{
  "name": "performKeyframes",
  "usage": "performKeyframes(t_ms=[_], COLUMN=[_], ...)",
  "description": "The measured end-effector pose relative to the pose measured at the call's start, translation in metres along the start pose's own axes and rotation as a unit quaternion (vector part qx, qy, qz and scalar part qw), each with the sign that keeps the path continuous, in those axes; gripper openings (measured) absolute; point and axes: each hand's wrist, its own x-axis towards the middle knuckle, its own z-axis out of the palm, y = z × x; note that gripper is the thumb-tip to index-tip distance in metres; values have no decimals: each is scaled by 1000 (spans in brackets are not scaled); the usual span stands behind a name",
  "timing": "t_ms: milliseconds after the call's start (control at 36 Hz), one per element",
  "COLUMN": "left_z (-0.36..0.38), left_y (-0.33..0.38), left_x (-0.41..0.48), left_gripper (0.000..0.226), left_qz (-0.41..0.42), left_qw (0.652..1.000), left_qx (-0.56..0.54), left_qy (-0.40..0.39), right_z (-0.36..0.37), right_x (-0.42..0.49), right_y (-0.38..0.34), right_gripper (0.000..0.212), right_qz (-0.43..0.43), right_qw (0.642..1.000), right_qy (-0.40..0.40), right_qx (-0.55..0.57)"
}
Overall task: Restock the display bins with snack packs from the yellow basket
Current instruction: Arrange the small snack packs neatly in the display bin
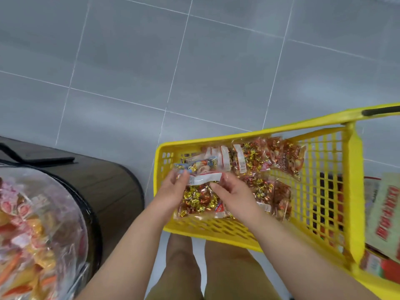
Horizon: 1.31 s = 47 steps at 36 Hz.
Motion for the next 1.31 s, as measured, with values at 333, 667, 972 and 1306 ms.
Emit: performKeyframes(t_ms=[333, 667, 972, 1306], left_z=[-1, -8, -31, -51], left_y=[-17, -27, -39, -52], left_x=[10, 6, -4, -44], left_gripper=[57, 81, 54, 47], left_qz=[-24, -21, -13, -22], left_qw=[999, 999, 997, 973], left_qx=[-35, -7, -16, -146], left_qy=[33, 29, 79, 179], right_z=[-33, -23, -38, -45], right_x=[24, 34, 45, 6], right_y=[79, 97, 101, 49], right_gripper=[67, 74, 93, 24], right_qz=[228, 157, 99, 6], right_qw=[956, 868, 876, 971], right_qy=[159, 67, -61, -92], right_qx=[-97, -466, -468, -221])
